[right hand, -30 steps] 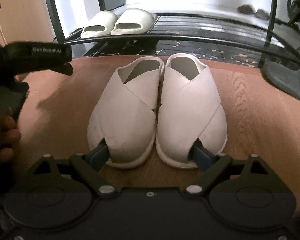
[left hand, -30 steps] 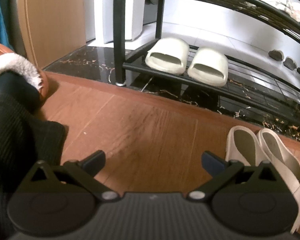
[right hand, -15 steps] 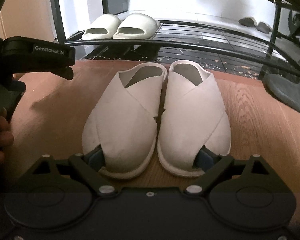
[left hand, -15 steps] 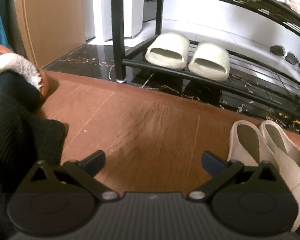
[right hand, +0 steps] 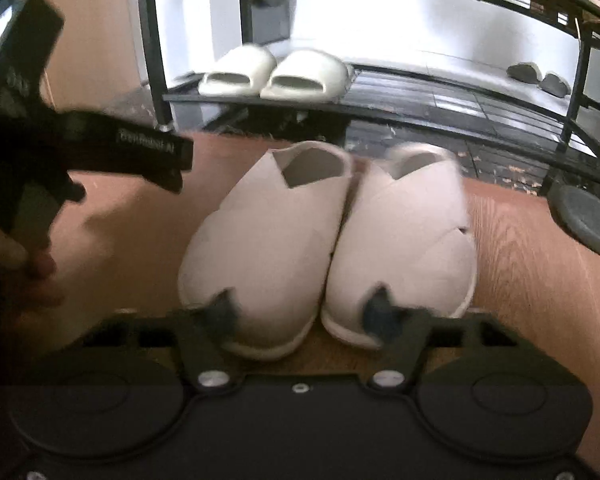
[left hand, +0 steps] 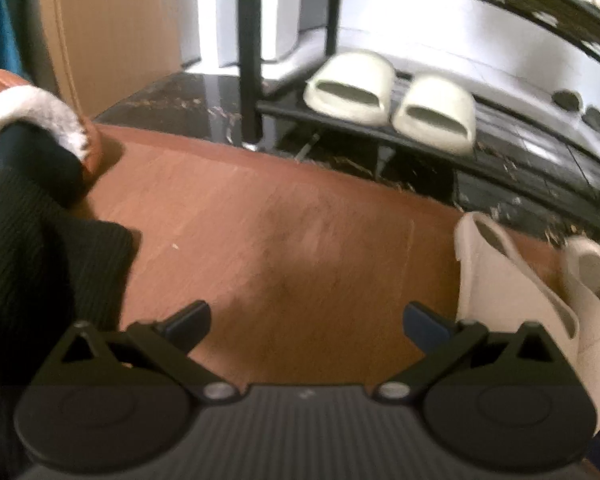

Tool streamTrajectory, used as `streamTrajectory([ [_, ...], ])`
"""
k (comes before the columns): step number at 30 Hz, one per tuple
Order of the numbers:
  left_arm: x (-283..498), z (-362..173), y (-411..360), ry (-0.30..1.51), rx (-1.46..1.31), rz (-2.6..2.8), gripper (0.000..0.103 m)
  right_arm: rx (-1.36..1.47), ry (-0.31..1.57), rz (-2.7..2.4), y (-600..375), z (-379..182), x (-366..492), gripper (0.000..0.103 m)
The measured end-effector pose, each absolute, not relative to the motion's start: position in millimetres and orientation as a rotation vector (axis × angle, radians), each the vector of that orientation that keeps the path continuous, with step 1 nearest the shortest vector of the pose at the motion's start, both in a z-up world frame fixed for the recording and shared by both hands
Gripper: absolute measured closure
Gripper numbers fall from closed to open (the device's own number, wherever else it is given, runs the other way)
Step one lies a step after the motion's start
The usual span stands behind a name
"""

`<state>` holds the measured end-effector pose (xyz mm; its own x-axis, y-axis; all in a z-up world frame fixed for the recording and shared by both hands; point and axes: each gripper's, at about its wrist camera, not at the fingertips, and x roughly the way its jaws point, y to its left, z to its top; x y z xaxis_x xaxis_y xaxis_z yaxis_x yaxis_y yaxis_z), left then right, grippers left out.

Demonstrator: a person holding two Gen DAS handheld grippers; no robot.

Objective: Organize scattered shoes

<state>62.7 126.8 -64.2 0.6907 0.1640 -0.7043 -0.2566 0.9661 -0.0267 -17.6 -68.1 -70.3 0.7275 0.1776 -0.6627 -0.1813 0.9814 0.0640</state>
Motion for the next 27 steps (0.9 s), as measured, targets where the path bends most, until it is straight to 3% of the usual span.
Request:
streamTrajectory([
  [11, 59, -59, 144, 0.743, -0.188, 0.309, 0.001, -0.024, 0.596, 0.196, -86, -33, -31, 0.068],
  [17, 59, -60, 144, 0.753, -0.185, 0.308, 0.001, 0.177, 0.615, 0.157, -115, -7, -26, 0.068],
  [22, 58, -60, 147, 0.747, -0.194, 0.319, 0.001, 0.165, 0.563, 0.138, -123, 7, -27, 0.068],
  [27, 59, -62, 147, 0.769, -0.194, 0.315, 0.001, 0.203, 0.729, 0.184, -123, -11, -19, 0.064],
])
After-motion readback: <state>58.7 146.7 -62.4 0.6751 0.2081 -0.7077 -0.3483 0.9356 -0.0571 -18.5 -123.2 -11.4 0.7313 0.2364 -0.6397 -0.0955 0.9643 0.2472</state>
